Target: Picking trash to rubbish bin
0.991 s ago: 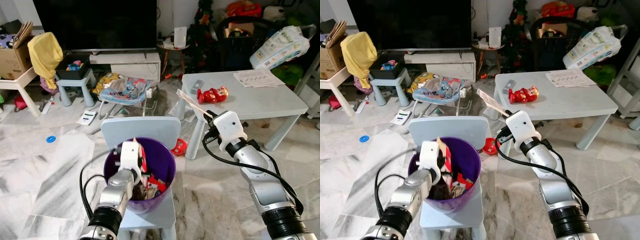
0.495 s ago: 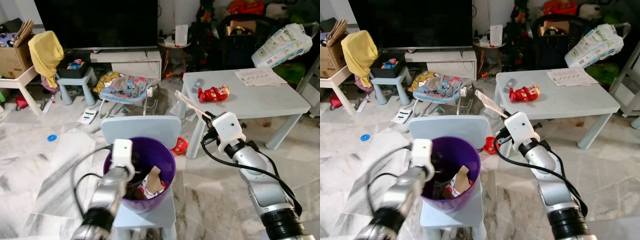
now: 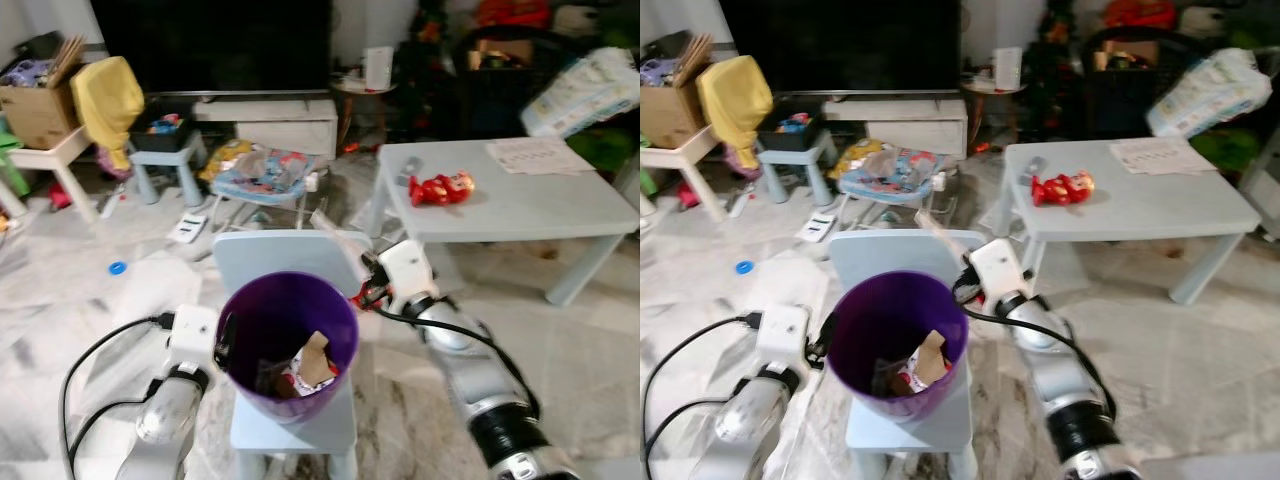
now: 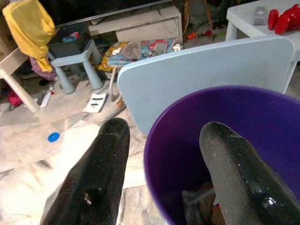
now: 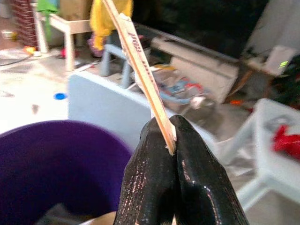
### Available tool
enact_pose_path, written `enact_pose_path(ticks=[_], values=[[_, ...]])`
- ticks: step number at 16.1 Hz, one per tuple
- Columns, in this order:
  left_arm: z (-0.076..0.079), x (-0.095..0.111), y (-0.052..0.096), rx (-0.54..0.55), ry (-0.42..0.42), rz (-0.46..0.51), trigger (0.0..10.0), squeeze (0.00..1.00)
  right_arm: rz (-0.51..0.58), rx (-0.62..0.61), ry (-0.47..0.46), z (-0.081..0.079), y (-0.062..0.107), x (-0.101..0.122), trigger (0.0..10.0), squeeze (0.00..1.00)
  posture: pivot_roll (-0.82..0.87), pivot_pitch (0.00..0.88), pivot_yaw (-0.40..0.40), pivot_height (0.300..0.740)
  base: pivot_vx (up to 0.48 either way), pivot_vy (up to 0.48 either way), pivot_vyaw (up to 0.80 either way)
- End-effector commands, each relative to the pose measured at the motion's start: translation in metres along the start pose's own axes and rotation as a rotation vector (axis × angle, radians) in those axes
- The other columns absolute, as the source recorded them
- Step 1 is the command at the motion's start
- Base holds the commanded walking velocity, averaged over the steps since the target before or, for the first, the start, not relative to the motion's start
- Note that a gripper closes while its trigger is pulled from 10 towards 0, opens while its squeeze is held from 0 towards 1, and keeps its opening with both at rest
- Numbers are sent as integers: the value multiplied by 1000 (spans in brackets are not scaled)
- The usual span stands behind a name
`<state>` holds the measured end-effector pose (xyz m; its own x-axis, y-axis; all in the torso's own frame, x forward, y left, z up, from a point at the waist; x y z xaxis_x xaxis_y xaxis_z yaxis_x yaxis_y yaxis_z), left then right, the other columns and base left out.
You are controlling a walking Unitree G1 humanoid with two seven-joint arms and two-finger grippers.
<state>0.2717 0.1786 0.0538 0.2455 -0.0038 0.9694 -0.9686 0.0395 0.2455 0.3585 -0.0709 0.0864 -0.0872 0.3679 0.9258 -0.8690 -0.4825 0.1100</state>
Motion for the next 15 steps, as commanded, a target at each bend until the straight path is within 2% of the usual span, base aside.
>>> enact_pose_path(ticks=[1, 2, 3, 4, 5, 6, 7, 9, 10, 11, 15], values=[[3, 3, 11, -25, -27, 6, 10000, 1000, -43, 24, -49, -6, -7, -8, 0, 0, 131, 0, -28, 740, 0, 0, 0], [1, -1, 22, -29, -29, -20, 10000, 1000, -79, 46, -80, -15, -11, -15, 0, 0, 139, 0, -28, 740, 0, 0, 0], [0, -3, 28, -29, -12, -38, 10000, 1000, -134, 94, -106, -26, -14, -24, 1490, 0, 155, 0, -29, 740, 0, 0, 0], [-1, -4, 34, -28, 20, -62, 10000, 1000, -191, 145, -123, -38, -14, -34, 2196, 0, 172, 0, -28, 740, 0, 0, 0], [0, -5, 36, -30, 43, -76, 10000, 1000, -219, 176, -126, -44, -12, -39, 2392, 0, 174, 0, -28, 740, 0, 0, 0], [-1, -6, 39, -31, 74, -100, 10000, 1000, -281, 254, -101, -61, -7, -52, 10000, 0, 182, 0, -28, 740, 0, 0, 0], [-2, -6, 40, -28, 80, -105, 10000, 1000, -308, 294, -87, -70, -3, -58, 10000, 0, 182, 0, -28, 740, 0, 0, 0], [-4, -8, 42, -28, 94, -132, 10000, 1000, -318, 324, -89, -78, -2, -62, 10000, 0, 185, 0, -28, 740, 0, 0, 0], [-3, -9, 42, -34, 104, -148, 10000, 1000, -306, 315, -115, -79, -3, -60, 10000, 843, 184, 0, -25, 740, 0, 0, 0], [0, -10, 44, -47, 115, -164, 10000, 1000, -305, 313, -115, -79, -4, -60, 10000, 1000, 184, 0, -24, 740, 0, 0, 0], [15, -14, 46, -137, 174, -223, 10000, 1000, -276, 274, -123, -74, -8, -54, 10000, 1000, 183, 0, -22, 740, 0, 0, 0]])
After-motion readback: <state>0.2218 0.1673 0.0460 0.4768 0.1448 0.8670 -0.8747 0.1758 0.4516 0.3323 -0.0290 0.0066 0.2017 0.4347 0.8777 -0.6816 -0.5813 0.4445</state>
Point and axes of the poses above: a point about 5 cm out from each wrist's last joint towards the gripper, its own y axis pointing back from the gripper into the wrist, its own x axis along the axis of the wrist's last joint, z = x × y, the point moved 4 cm from there along -y, pointing out of the wrist towards the gripper, and after that the axes turned 12 degrees about y, right-handed, at the moved point
